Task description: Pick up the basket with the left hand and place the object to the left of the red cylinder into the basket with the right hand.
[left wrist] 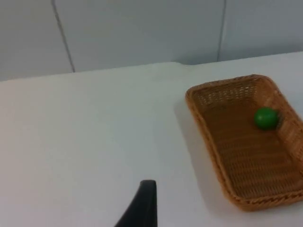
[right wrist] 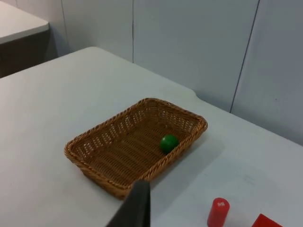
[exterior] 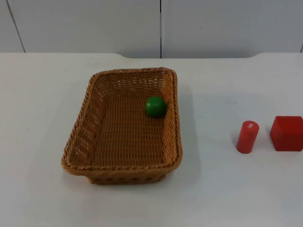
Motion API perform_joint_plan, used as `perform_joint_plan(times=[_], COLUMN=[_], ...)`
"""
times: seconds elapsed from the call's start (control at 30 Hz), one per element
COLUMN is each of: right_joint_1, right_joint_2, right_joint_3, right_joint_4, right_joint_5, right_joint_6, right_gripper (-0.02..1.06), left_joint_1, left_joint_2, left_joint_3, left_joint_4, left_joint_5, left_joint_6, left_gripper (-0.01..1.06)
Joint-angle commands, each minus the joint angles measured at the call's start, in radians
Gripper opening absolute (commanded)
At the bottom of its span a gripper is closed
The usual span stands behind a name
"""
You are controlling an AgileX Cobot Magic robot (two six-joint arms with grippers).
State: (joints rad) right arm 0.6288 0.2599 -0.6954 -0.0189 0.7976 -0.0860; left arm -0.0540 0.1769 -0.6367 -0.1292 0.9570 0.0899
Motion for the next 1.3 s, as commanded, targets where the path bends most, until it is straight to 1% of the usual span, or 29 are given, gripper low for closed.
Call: perform_joint_plan(times=[0.0,0.03,0.07,0.17,0.27,0.3,0.37,0.43,0.5,0.6,0.73,1.0,1.07,1.27], right_joint_1=[-0.005,-0.005,-0.005,-0.005,-0.005,-0.005,-0.005,-0.005,-0.005,-0.005,-0.005,-0.005,-0.005,-0.005], right_joint_2=[-0.034,-0.049,-0.065,-0.09,-0.109,-0.109,-0.111,-0.113,-0.113,-0.113,-0.115,-0.115,-0.119,-0.222], right_joint_3=[0.021,0.032,0.043,0.06,0.071,0.071,0.071,0.073,0.073,0.095,0.13,0.134,0.137,0.156], right_joint_4=[-0.005,-0.005,-0.005,-0.005,-0.005,-0.005,-0.005,-0.002,-0.002,-0.002,-0.002,-0.002,-0.002,-0.004], right_joint_5=[0.002,0.0,0.0,0.005,0.042,0.042,0.071,0.095,0.1,0.13,0.141,0.219,0.225,0.23], right_joint_6=[0.003,0.003,0.003,0.003,0.003,0.003,0.003,0.008,0.008,0.016,0.025,0.034,0.044,0.046], right_gripper=[0.89,0.89,0.89,0.89,0.89,0.89,0.89,0.89,0.89,0.89,0.89,0.89,0.89,0.89], left_joint_1=[-0.005,-0.005,-0.005,-0.005,-0.005,-0.005,-0.005,-0.005,-0.005,-0.005,-0.005,-0.005,-0.005,-0.005], left_joint_2=[-0.032,-0.068,-0.086,-0.129,-0.177,-0.177,-0.177,-0.177,-0.177,-0.177,-0.177,-0.177,-0.177,-0.177], left_joint_3=[0.027,0.056,0.067,0.078,0.092,0.092,0.119,0.119,0.121,0.143,0.143,0.143,0.143,0.143], left_joint_4=[0.036,0.063,0.068,0.071,0.073,0.073,0.071,0.073,0.078,0.089,0.092,0.092,0.092,0.092], left_joint_5=[0.004,0.006,0.009,0.017,0.045,0.045,0.06,0.077,0.088,0.12,0.12,0.12,0.12,0.12], left_joint_6=[-0.055,-0.096,-0.105,-0.105,-0.105,-0.105,-0.105,-0.105,-0.103,-0.055,-0.057,-0.057,-0.057,-0.057], left_gripper=[0.9,0.9,0.9,0.9,0.9,0.9,0.9,0.9,0.9,0.9,0.9,0.9,0.9,0.9])
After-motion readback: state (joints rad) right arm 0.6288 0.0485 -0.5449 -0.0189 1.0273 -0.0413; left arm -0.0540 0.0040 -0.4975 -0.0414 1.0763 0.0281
